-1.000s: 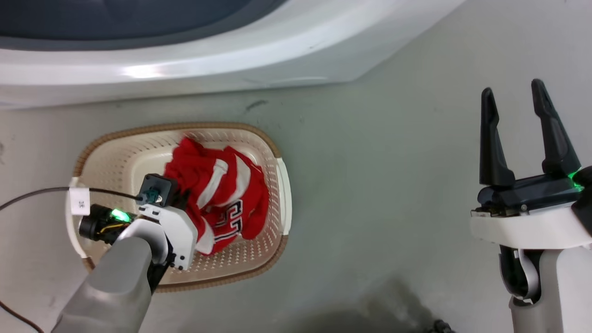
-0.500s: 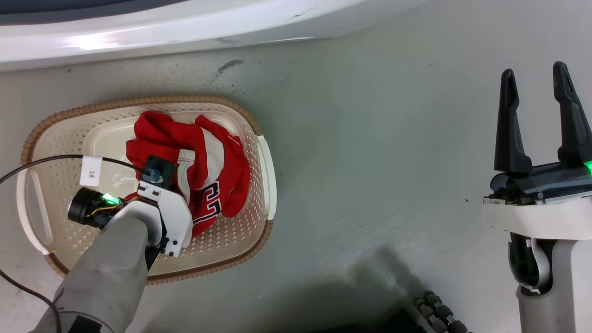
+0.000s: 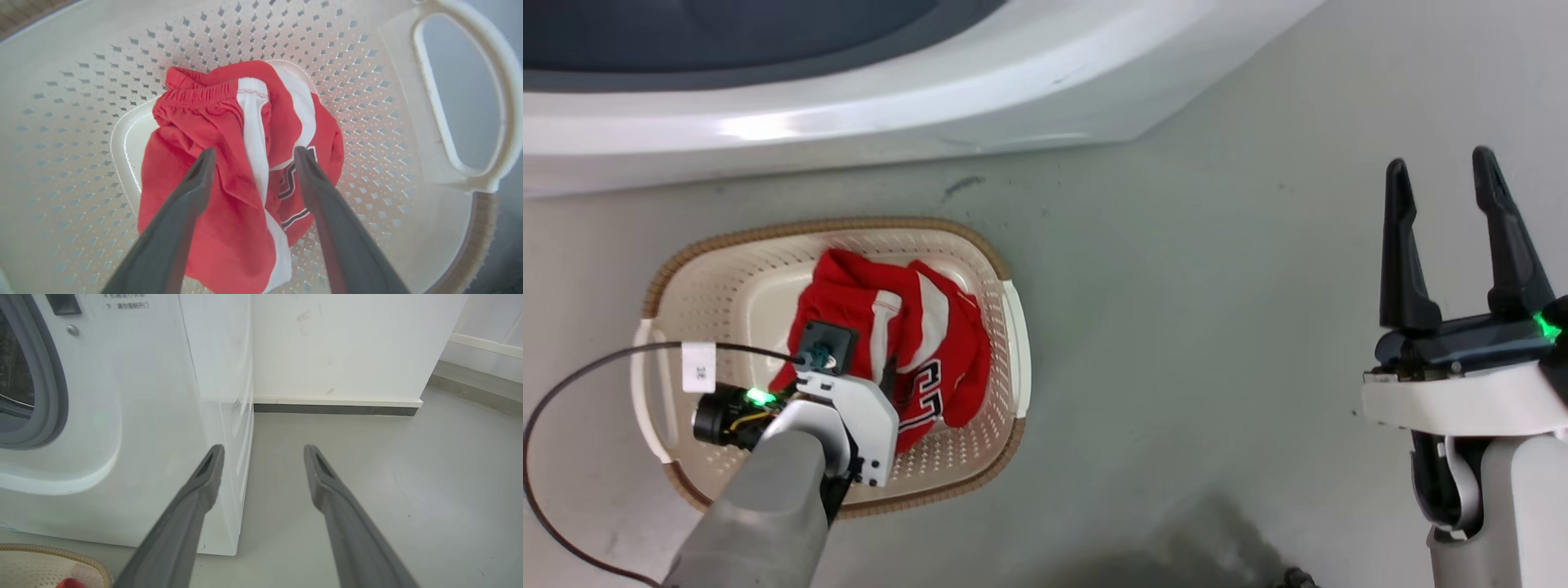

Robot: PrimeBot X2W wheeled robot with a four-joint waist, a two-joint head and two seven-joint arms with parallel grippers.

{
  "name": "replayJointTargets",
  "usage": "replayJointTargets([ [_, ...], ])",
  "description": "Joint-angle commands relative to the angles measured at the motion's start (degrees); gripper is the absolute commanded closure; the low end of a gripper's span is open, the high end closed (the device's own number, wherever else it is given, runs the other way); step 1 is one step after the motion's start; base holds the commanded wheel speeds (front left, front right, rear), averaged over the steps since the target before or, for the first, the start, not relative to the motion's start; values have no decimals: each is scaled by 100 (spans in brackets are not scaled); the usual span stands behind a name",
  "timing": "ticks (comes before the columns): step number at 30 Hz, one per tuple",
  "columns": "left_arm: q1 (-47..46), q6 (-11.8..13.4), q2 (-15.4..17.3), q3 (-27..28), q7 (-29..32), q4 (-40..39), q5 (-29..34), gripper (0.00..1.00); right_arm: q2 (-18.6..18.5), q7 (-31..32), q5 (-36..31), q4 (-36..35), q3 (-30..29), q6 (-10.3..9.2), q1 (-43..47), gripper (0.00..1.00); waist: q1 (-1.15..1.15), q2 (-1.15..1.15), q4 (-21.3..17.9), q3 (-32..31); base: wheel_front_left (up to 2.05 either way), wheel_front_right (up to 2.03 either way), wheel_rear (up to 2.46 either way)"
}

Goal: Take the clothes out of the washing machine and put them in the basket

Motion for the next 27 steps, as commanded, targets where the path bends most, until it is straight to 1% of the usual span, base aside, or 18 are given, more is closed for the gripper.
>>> replayJointTargets([
  [1,107,41,-50,33,-55,-56,-50,0,6,-12,-16,36,-16,-4,98,0,0,0,122,-338,0,0,0],
  [3,209,103,-41,118,-94,-212,-74,0,5,-11,-68,54,7,-4,185,0,0,0,170,-522,0,0,0],
  [5,337,200,-19,226,-101,-576,-87,0,6,-11,-109,85,-4,-4,276,0,0,0,244,-717,0,0,0],
  [9,788,425,75,586,-94,-1534,12,0,6,-11,-184,136,13,-4,450,0,0,0,378,-1109,0,0,0],
  [15,1583,702,158,1339,-96,-2982,339,0,5,-12,-247,184,68,-4,676,0,0,0,539,-1645,0,0,0],
  [20,2259,842,-7,2019,-97,-4077,731,0,5,-11,-293,239,75,-4,874,0,0,0,670,-2074,0,0,0],
  [27,3012,848,-352,2772,-97,-5221,1267,0,5,-12,-341,276,87,-4,1179,0,0,0,825,-2597,0,0,0],
])
